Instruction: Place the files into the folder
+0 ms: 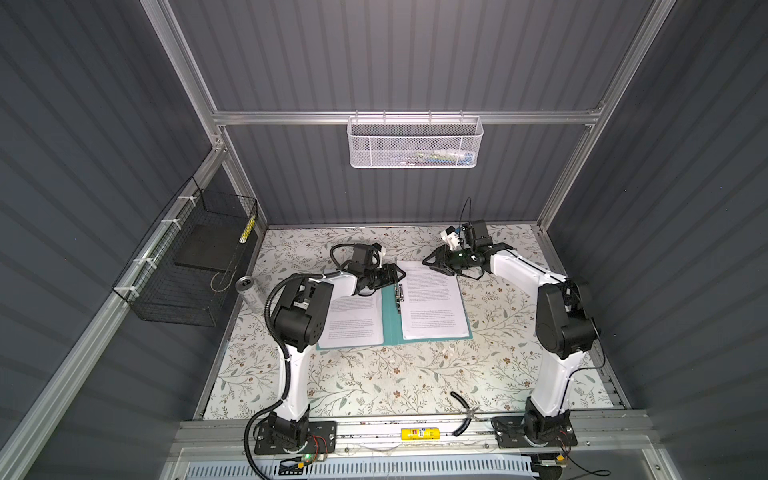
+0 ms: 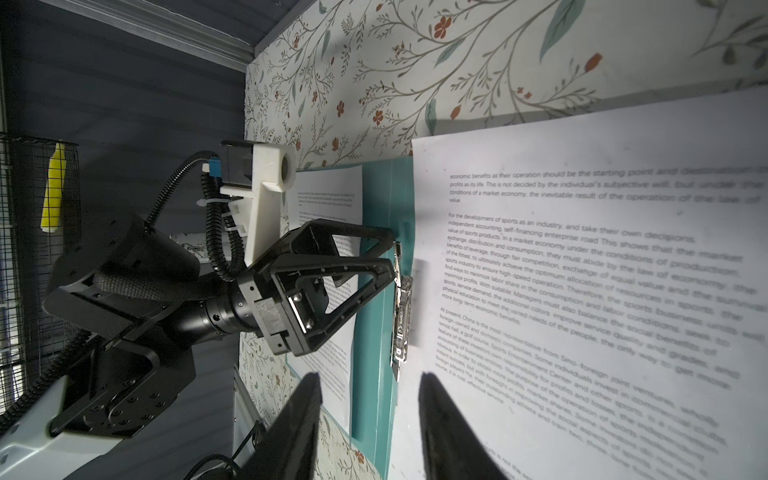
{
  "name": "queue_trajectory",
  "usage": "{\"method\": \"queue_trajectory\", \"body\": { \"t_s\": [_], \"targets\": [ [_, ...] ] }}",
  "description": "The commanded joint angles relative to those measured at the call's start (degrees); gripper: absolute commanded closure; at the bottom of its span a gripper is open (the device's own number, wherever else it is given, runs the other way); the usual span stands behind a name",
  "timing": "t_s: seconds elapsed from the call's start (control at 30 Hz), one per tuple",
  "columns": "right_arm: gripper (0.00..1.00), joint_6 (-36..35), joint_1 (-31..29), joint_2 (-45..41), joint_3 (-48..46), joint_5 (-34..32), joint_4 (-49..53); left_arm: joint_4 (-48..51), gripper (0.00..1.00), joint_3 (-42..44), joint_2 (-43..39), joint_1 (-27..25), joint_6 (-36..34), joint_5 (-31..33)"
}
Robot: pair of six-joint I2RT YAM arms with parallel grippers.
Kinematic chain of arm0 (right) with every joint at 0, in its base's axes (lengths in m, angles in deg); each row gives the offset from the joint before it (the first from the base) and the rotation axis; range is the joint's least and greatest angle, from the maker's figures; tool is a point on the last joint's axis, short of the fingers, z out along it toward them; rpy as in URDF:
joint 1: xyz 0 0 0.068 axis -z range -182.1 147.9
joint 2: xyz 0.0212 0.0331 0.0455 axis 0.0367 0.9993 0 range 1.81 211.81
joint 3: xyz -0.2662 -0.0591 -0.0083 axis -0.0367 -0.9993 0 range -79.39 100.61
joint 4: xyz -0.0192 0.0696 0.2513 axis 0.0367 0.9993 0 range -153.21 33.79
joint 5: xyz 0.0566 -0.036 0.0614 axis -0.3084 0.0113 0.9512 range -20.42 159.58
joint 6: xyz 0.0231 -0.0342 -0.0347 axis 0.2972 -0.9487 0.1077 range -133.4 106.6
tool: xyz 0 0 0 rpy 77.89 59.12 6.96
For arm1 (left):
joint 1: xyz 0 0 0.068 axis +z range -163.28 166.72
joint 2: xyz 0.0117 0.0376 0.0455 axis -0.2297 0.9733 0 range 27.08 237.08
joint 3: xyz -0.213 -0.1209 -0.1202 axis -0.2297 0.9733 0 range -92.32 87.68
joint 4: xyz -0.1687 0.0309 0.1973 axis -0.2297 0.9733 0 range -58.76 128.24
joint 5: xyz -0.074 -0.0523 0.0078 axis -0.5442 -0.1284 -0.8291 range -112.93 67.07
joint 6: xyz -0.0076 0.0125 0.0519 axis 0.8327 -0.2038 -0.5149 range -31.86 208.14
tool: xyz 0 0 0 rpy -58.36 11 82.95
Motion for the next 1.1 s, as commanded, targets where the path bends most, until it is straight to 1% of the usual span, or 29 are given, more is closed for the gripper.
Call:
{"method": "queue_trajectory", "body": {
  "t_s": [0.0, 0.2, 0.43, 0.87, 1.07],
  "targets": [
    [0.58, 0.82, 0.64, -2.18, -0.84, 1.60, -1.73, 0.20, 0.30, -1.71, 1.76, -0.09, -0.52, -2.28],
    [0.58, 0.57, 0.96, -3.01, -1.66, 0.35, -1.71, -2.04, 0.31, -1.12, 2.57, -0.09, 0.23, -3.94],
    [0.58, 1.18, 1.04, -3.31, -2.53, 0.49, -2.30, -5.12, 0.32, 0.06, 2.46, -0.09, 1.82, -4.91],
    [0.57, 1.40, 1.13, -3.16, -1.77, 0.29, -1.97, -10.20, 0.37, 3.95, -0.74, -0.09, 2.34, -7.27],
    [0.56, 1.56, 1.13, -2.87, -1.82, 0.47, -2.02, -11.51, 0.38, 5.62, -2.56, -0.27, 2.56, -6.97]
  ]
}}
